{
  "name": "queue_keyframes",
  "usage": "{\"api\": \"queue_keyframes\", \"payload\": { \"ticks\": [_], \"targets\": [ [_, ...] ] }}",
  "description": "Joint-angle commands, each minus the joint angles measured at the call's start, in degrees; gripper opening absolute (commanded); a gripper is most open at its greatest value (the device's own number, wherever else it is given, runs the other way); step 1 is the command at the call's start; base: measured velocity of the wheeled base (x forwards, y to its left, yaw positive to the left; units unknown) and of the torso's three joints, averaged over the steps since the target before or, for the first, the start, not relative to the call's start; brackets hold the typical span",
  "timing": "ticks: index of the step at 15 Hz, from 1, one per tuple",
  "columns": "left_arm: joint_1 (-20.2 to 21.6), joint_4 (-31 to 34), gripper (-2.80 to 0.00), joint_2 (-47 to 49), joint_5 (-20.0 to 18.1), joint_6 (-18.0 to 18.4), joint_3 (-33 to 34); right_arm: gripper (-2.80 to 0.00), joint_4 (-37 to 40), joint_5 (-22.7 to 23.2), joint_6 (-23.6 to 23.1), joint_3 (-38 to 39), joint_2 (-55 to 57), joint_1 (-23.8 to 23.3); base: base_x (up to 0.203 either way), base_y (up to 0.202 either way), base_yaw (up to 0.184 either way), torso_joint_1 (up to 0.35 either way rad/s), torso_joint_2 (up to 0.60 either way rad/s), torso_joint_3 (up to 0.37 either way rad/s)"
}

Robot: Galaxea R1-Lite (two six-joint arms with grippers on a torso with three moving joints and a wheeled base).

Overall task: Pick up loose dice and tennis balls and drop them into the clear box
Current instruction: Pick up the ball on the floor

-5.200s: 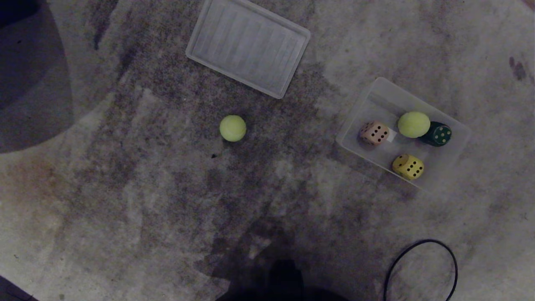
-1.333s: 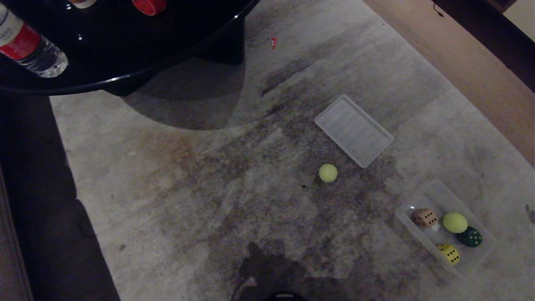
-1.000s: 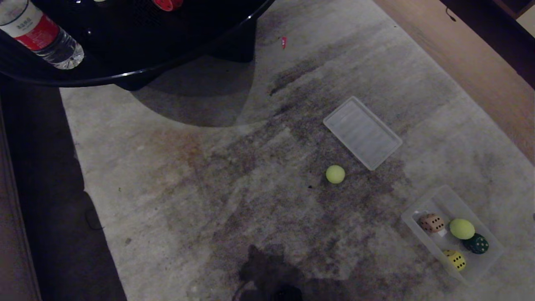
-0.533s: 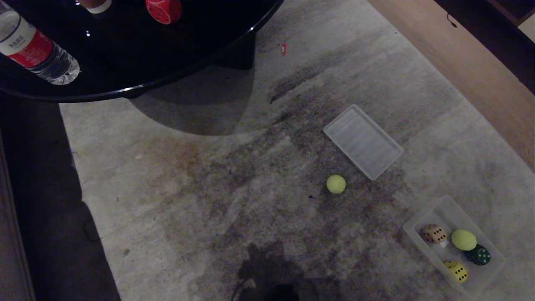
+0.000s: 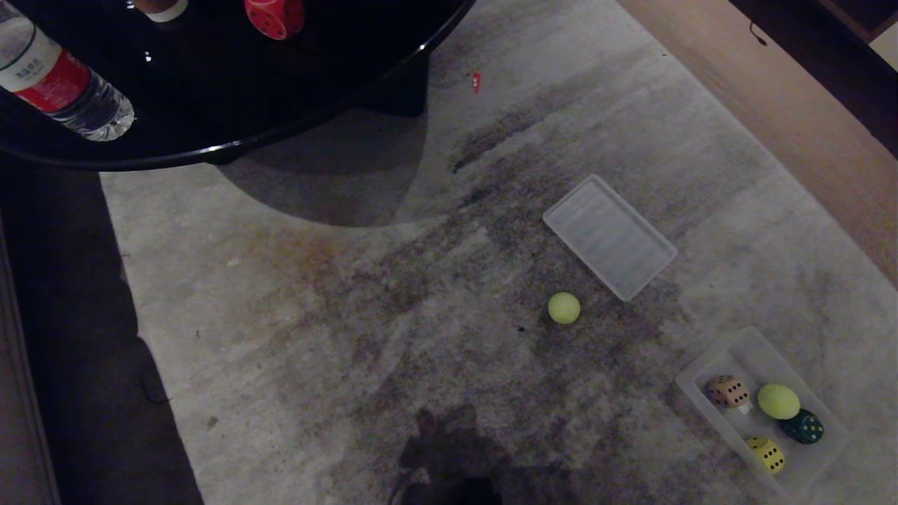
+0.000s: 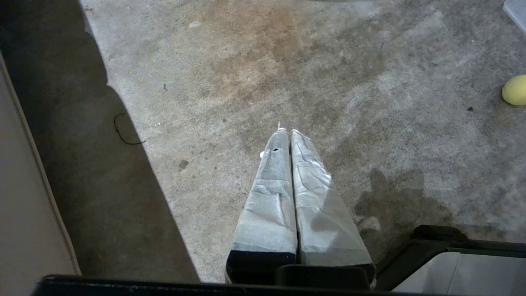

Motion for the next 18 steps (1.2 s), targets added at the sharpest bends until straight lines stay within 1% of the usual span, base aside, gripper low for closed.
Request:
{"api": "queue_keyframes", "payload": {
  "ticks": [1, 4, 6, 7, 9, 11, 13, 15, 18],
  "targets": [
    [0.0, 0.0, -2.8, 0.1, 0.0, 0.0, 0.1, -2.8, 0.0, 0.0, 0.1, -3.2, 4.3, -0.2, 0.0, 0.0, 0.0, 0.0, 0.0, 0.0],
    [0.0, 0.0, -2.8, 0.1, 0.0, 0.0, 0.1, -2.8, -0.7, 0.2, 0.8, -10.2, 19.8, -0.2, 0.0, 0.0, 0.0, 0.0, 0.0, 0.0],
    [0.0, 0.0, -2.8, 0.1, 0.0, 0.0, 0.1, -2.8, -3.9, 0.8, 3.3, -14.4, 33.2, 0.0, 0.0, 0.0, 0.0, 0.0, 0.0, 0.0],
    [0.0, 0.0, -2.8, 0.1, 0.0, 0.0, 0.1, -2.8, -6.8, 1.2, 4.5, -15.7, 39.8, 0.2, 0.0, 0.0, 0.0, 0.0, 0.0, 0.0],
    [0.0, 0.0, -2.8, 0.1, 0.0, 0.0, 0.1, -2.8, -15.4, 1.9, 7.0, -17.7, 54.6, 1.2, 0.0, 0.0, 0.0, 0.0, 0.0, 0.0],
    [0.0, 0.0, -2.8, 0.1, 0.0, 0.0, 0.1, -2.8, -24.9, 2.2, 9.8, -20.4, 68.8, 3.5, 0.0, 0.0, 0.0, 0.0, 0.0, 0.0],
    [0.0, 0.0, -2.8, 0.1, 0.0, 0.0, 0.1, -2.8, -30.5, 2.4, 12.8, -25.8, 80.7, 6.4, 0.0, 0.0, 0.0, 0.0, 0.0, 0.0],
    [0.0, 0.0, -2.8, 0.1, 0.0, -0.1, 0.1, -2.8, -33.9, 2.4, 15.5, -33.3, 91.5, 9.4, 0.0, 0.0, 0.0, 0.0, 0.0, 0.0],
    [0.0, 0.0, -2.8, 0.1, 0.0, -0.1, 0.1, -2.8, -36.1, 2.5, 17.4, -43.6, 104.8, 13.0, 0.0, 0.0, 0.0, 0.0, 0.0, 0.0]
  ]
}}
